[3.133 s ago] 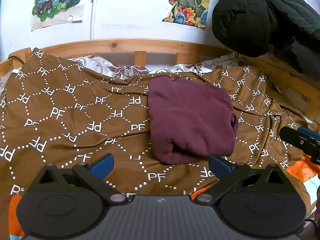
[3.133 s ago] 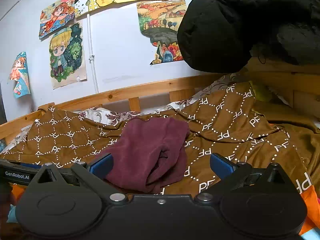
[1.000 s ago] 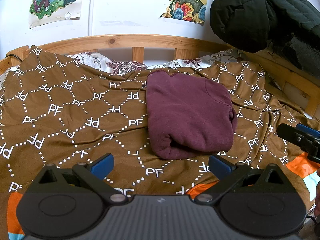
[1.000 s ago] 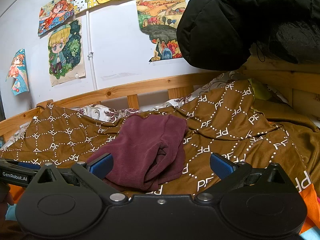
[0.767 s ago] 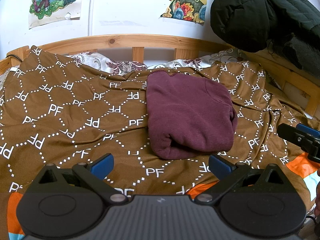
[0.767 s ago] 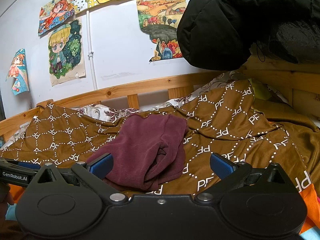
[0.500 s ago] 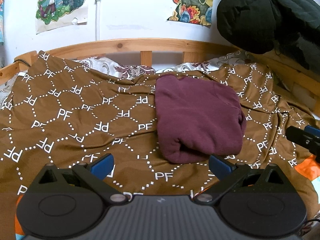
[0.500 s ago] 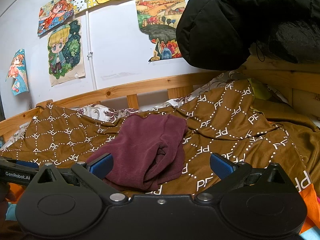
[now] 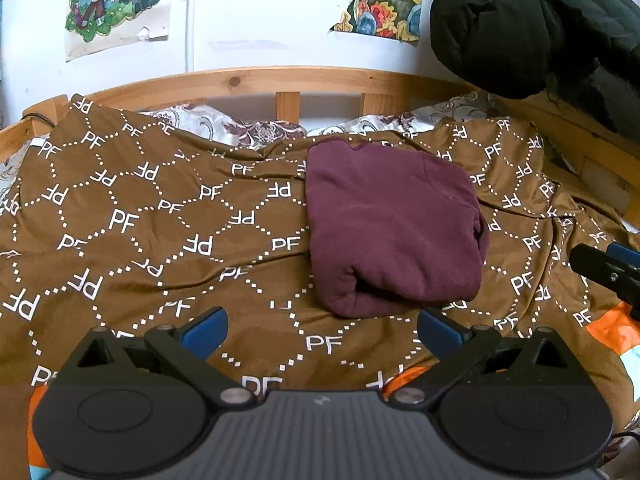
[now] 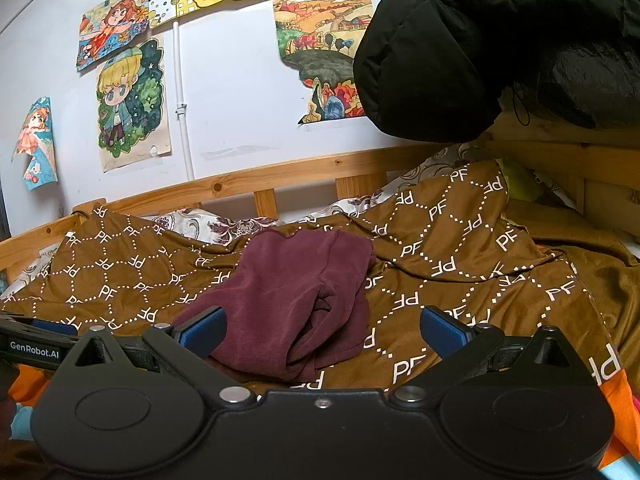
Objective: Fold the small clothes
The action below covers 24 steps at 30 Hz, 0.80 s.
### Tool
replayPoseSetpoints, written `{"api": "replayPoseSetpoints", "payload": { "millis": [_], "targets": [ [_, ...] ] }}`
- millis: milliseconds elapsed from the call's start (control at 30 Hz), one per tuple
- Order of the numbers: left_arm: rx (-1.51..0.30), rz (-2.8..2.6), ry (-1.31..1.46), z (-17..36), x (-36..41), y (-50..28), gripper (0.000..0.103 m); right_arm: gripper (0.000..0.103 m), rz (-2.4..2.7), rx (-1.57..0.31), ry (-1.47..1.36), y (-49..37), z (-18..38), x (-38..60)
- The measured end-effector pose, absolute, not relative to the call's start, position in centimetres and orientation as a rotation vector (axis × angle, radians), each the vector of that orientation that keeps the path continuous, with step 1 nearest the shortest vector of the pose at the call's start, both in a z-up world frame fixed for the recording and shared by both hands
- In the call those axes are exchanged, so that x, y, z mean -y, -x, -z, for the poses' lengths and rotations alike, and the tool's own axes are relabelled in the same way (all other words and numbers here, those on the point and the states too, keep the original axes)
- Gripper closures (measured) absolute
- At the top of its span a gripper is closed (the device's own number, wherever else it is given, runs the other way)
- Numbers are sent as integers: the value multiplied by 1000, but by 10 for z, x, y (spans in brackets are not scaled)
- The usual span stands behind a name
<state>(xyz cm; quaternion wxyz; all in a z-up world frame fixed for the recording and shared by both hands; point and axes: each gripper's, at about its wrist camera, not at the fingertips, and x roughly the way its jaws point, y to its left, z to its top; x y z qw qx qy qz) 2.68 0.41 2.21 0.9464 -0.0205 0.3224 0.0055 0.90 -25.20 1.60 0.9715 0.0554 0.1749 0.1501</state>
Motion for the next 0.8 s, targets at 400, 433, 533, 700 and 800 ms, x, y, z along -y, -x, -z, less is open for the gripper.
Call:
{"api": "replayPoseSetpoints", "payload": {
  "millis": [400, 433, 533, 700, 800],
  "targets": [
    [-664, -13, 37, -22, -3, -27, 0, 1, -302, -354, -111, -9, -17, 251],
    [-664, -13, 35, -22, -3, -27, 0, 1, -302, -353, -111, -9, -17, 251],
    [-665, -14, 30, -22, -4, -27, 1, 1, -302, -353, -111, -9, -17, 251],
    [-659, -23, 36, -22, -5, -27, 1, 1, -302, -354, -111, -9, -17, 251],
    [-663, -22, 38, -22, -5, -27, 1, 1, -302, -354, -111, -9, -16, 251]
  ]
}}
